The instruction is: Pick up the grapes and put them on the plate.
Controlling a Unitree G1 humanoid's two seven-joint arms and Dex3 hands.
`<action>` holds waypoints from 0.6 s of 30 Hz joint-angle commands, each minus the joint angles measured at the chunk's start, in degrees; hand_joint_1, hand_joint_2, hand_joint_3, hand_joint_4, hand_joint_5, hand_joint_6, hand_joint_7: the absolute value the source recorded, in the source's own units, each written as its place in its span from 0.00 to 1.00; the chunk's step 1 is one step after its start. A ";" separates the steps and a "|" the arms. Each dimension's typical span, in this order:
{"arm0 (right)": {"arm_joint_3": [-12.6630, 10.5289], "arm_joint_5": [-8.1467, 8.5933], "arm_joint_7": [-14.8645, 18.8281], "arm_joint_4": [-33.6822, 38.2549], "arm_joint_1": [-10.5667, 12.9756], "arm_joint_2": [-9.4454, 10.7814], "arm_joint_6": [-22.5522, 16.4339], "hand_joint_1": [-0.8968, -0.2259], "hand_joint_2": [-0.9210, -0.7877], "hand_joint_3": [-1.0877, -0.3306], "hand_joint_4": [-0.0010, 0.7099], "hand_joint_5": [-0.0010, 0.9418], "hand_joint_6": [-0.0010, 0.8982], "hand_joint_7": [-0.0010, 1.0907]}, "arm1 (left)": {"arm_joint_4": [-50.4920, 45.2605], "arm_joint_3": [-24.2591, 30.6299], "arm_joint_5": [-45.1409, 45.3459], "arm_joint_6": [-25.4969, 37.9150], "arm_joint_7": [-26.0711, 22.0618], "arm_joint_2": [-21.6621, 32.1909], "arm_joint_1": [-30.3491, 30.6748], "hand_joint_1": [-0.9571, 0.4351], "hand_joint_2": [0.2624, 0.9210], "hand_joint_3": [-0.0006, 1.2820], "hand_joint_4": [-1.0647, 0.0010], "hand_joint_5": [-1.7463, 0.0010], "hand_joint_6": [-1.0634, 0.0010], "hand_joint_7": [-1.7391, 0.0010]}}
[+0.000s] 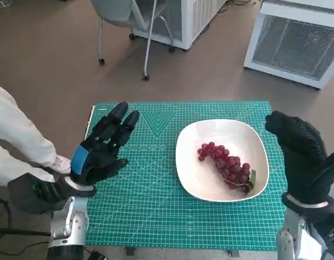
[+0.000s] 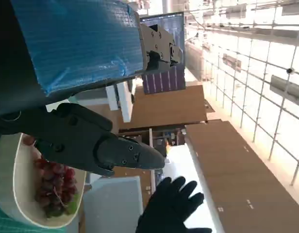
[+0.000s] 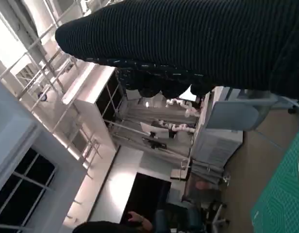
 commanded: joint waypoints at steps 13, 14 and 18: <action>-0.06 0.17 -0.14 -1.08 0.98 -0.06 2.38 0.68 0.00 0.72 0.98 0.00 0.42 0.57 | 0.09 0.56 -1.80 -1.64 0.93 -4.89 0.70 0.30 1.00 0.13 0.88 0.99 0.83 1.00; -0.10 0.22 -0.10 -1.13 1.03 -0.08 2.40 0.68 0.00 0.72 0.98 0.00 0.43 0.57 | 0.19 0.49 -1.36 -1.97 1.13 -4.91 0.74 0.31 1.00 0.13 0.88 0.99 0.83 1.00; -0.19 0.18 -0.13 -1.46 1.20 -0.18 2.52 0.68 0.00 0.72 0.98 0.00 0.43 0.57 | 0.37 0.11 0.06 -2.94 1.73 -4.77 0.85 0.31 1.00 0.14 0.88 0.99 0.83 1.00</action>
